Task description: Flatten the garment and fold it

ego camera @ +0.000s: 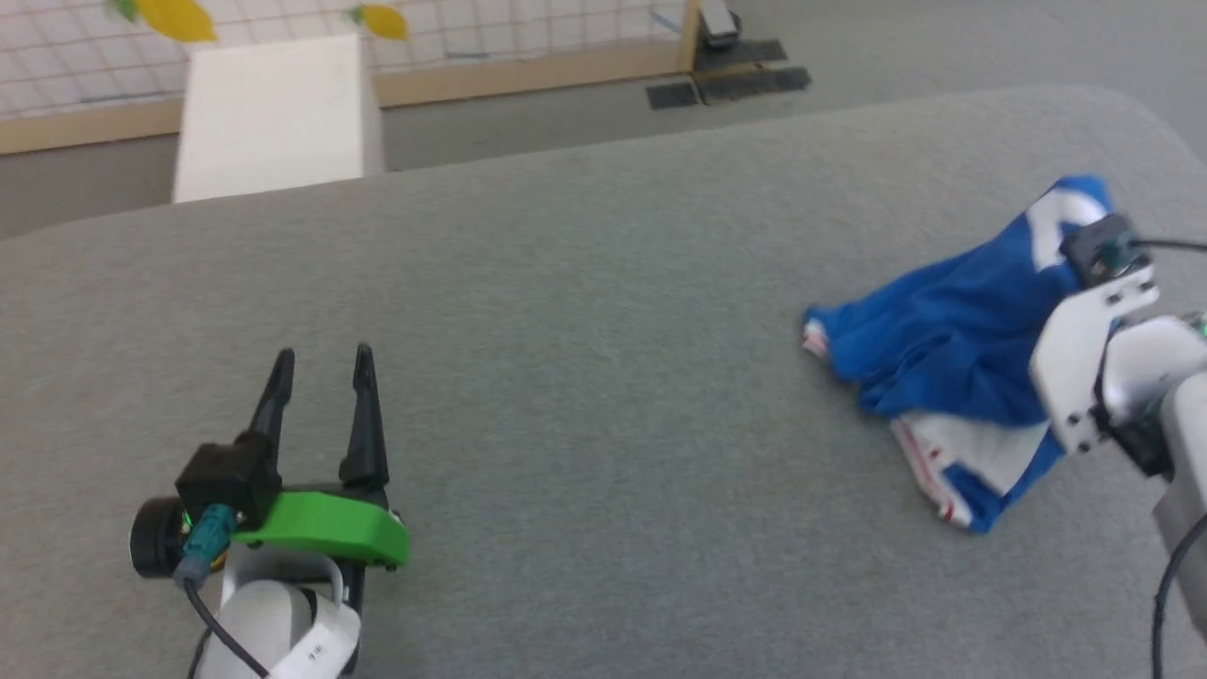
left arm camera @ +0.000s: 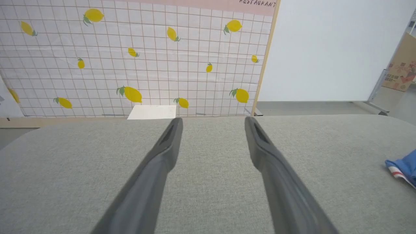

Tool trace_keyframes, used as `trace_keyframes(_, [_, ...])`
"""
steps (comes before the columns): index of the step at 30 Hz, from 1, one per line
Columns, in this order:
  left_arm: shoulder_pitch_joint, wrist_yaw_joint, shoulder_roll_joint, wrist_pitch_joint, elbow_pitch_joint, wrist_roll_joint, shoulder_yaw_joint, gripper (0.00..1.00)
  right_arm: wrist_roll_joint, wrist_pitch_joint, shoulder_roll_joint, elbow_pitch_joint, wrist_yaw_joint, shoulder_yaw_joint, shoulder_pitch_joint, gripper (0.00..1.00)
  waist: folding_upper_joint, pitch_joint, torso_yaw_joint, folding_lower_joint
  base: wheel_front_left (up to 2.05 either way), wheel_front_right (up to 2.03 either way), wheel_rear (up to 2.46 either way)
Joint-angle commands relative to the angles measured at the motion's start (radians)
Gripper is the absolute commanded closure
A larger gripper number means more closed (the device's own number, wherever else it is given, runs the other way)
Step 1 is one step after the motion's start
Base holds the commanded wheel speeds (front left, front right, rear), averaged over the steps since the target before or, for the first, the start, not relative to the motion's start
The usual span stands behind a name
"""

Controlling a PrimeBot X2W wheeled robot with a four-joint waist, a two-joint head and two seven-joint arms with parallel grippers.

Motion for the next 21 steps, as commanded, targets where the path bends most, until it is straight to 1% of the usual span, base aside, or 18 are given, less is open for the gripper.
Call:
trace_keyframes(1, [-0.022,-0.005,0.011,-0.004,-0.008,0.018,0.003,0.00,-0.024,-0.020,-0.006,0.017,-0.002,-0.014,-0.035,1.00,0.0057,0.106,-0.108,0.0000,0.00,0.00,0.00])
trace_keyframes(4, [-0.049,-0.005,0.031,-0.004,-0.027,0.031,0.010,0.00,-0.092,-0.080,-0.017,0.069,-0.002,-0.062,-0.097,1.00,0.0057,0.156,-0.154,0.0000,0.00,0.00,0.00])
trace_keyframes(8, [-0.071,-0.005,0.061,-0.004,-0.051,0.049,0.012,0.00,-0.187,-0.155,0.001,0.128,-0.002,-0.149,-0.166,1.00,0.0057,0.211,-0.199,0.0000,0.00,0.00,0.00])
trace_keyframes(11, [-0.089,-0.002,0.080,0.001,-0.067,0.058,0.014,0.00,-0.246,-0.209,0.019,0.176,-0.002,-0.220,-0.205,1.00,0.0057,0.246,-0.219,0.0000,0.00,0.00,0.00])
trace_keyframes(15, [-0.114,-0.004,0.102,0.018,-0.089,0.064,0.009,0.00,-0.303,-0.274,0.047,0.245,-0.002,-0.301,-0.246,1.00,0.0057,0.284,-0.224,0.0000,0.00,0.00,0.00])
trace_keyframes(21, [-0.123,-0.001,0.118,0.040,-0.113,0.070,0.003,0.00,-0.382,-0.369,0.070,0.324,-0.002,-0.416,-0.295,1.00,0.0057,0.314,-0.196,0.0000,0.00,0.00,0.00])
